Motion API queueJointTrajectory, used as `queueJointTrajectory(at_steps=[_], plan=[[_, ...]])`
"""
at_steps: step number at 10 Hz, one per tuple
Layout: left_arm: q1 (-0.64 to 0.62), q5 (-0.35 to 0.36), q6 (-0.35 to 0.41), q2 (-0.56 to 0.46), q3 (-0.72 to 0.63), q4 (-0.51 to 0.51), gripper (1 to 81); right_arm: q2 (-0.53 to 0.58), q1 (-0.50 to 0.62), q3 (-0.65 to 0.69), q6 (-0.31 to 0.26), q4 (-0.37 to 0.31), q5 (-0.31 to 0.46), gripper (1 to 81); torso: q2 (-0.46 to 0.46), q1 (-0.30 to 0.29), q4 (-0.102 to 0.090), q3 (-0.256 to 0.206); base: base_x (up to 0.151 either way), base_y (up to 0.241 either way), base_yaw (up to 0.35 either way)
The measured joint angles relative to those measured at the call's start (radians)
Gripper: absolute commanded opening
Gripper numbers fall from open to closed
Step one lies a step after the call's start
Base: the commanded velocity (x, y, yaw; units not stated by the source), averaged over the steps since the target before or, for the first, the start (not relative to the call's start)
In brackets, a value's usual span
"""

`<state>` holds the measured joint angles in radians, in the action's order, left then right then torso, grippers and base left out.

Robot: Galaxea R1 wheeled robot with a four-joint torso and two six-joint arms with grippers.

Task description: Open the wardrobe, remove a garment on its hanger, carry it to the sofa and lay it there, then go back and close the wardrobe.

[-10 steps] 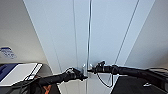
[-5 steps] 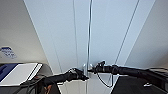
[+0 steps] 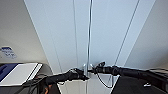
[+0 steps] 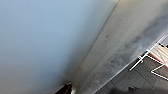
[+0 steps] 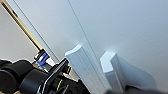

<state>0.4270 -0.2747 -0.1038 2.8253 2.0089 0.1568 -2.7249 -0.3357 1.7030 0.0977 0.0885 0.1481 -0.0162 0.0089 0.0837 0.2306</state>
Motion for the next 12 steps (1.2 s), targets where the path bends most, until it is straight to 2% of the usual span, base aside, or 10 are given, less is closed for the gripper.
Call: queueJointTrajectory(at_steps=[8,12], plan=[[-0.005,0.013,-0.024,-0.089,-0.193,0.057,81.1,0.029,-0.047,-0.058,-0.012,0.003,-0.079,81.1,0.002,0.002,0.0,0.001,0.0,0.0,0.0],[0.04,0.087,-0.006,-0.127,-0.255,0.11,81.1,0.042,-0.065,-0.085,-0.021,0.007,-0.102,81.1,0.002,0.002,0.0,0.001,0.0,0.0,0.0]])
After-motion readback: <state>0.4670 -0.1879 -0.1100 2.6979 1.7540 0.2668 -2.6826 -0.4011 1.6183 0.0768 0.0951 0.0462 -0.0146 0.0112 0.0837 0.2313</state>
